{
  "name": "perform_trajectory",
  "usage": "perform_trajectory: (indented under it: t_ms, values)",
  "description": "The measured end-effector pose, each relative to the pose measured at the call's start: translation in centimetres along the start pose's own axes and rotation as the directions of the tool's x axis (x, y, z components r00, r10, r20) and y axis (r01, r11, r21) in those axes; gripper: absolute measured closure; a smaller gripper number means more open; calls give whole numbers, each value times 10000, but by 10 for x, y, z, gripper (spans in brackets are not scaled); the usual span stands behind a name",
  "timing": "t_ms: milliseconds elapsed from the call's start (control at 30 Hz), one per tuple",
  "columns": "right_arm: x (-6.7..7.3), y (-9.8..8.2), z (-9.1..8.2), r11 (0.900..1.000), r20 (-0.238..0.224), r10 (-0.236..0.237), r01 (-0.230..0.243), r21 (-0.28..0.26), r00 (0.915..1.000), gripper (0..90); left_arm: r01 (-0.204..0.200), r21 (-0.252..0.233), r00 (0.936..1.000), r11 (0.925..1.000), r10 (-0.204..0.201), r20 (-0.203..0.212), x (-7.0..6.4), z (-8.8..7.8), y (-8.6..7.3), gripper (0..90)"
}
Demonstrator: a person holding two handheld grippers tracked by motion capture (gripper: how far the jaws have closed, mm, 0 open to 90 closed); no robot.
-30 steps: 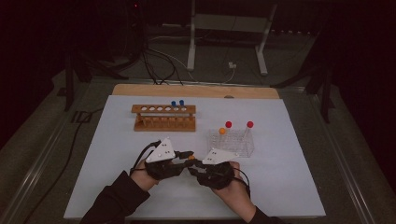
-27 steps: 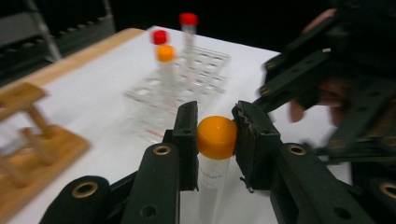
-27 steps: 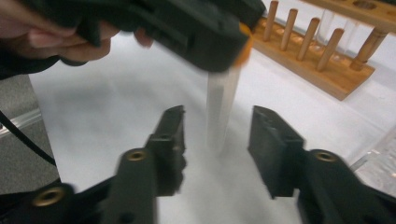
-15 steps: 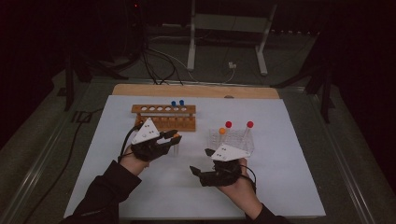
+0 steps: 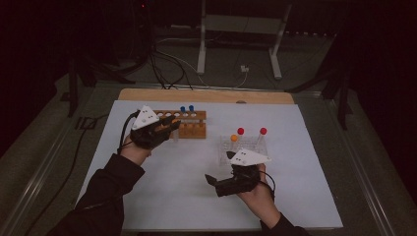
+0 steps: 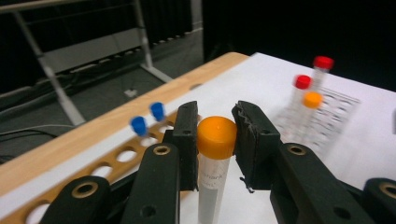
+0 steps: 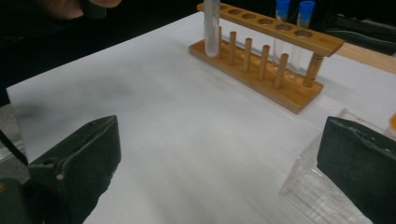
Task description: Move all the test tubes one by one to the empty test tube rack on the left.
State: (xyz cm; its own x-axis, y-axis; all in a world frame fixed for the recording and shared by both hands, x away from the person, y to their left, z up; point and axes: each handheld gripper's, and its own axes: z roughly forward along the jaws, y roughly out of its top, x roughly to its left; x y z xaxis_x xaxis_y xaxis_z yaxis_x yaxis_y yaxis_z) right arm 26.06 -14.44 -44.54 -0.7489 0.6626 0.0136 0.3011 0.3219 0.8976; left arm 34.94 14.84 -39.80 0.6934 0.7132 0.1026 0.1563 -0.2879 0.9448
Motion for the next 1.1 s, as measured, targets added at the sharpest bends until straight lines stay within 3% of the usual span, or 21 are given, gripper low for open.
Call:
perform_trajectory:
  t_ms: [467, 767, 933, 1100]
  values:
    - [-2, 3, -6, 9998, -46, -131, 130, -163, 9999, 0, 400, -257, 9941, 9989, -424, -1000, 25, 25, 19, 720]
    - [-5, 2, -8, 9998, -155, -17, 15, -184, 9999, 0, 740, -396, 9908, 9965, -780, -1108, 39, 41, 23, 720]
    - [-6, 2, -9, 9998, -131, -39, 36, -208, 9999, 0, 580, -483, 9863, 9971, -647, -1520, 45, 51, 26, 720]
    - [-7, 1, -9, 9998, -141, -6, 3, -214, 9999, 0, 816, -697, 9816, 9942, -923, -1674, 51, 61, 22, 720]
